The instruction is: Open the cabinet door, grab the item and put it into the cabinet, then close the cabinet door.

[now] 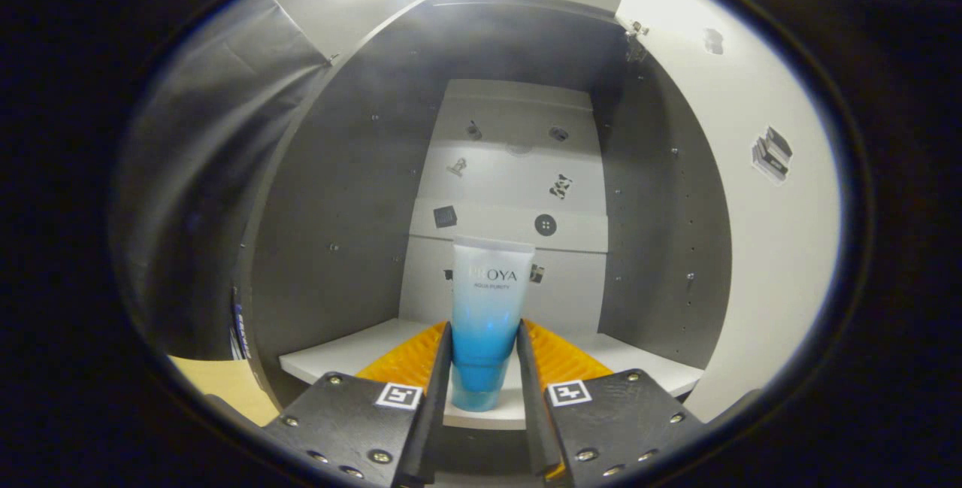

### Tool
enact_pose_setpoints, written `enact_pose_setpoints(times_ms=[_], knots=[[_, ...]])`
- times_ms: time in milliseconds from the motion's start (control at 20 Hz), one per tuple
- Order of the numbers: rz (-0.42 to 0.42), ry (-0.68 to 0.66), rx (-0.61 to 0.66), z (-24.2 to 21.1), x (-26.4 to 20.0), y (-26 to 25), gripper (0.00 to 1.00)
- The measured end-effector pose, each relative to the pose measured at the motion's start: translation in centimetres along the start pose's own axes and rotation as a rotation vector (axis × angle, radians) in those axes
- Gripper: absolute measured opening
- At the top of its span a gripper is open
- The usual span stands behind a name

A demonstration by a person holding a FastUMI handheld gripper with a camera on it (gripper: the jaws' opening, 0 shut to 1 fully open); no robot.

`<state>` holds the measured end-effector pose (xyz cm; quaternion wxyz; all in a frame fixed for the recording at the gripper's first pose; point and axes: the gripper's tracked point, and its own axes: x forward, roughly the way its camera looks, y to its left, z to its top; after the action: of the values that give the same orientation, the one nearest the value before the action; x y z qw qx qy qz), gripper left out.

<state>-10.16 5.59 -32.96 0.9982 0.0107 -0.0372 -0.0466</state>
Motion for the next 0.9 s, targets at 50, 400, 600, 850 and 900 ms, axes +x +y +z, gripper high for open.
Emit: enact_pose_setpoints(times_ms=[50,400,600,850,900], knots=[[0.006,-0.003,-0.003,0.2,-0.1,0.1,0.49],[0.020,-0.038,-0.015,2.9,-0.5,-0.2,0.78],[0.006,-0.091,-0.015,6.8,-2.3,-0.8,0.81],[0.015,-0.101,0.000,10.9,-6.6,-0.4,0.81],[0.006,-0.101,-0.004,11.5,-7.8,-0.8,0.81]])
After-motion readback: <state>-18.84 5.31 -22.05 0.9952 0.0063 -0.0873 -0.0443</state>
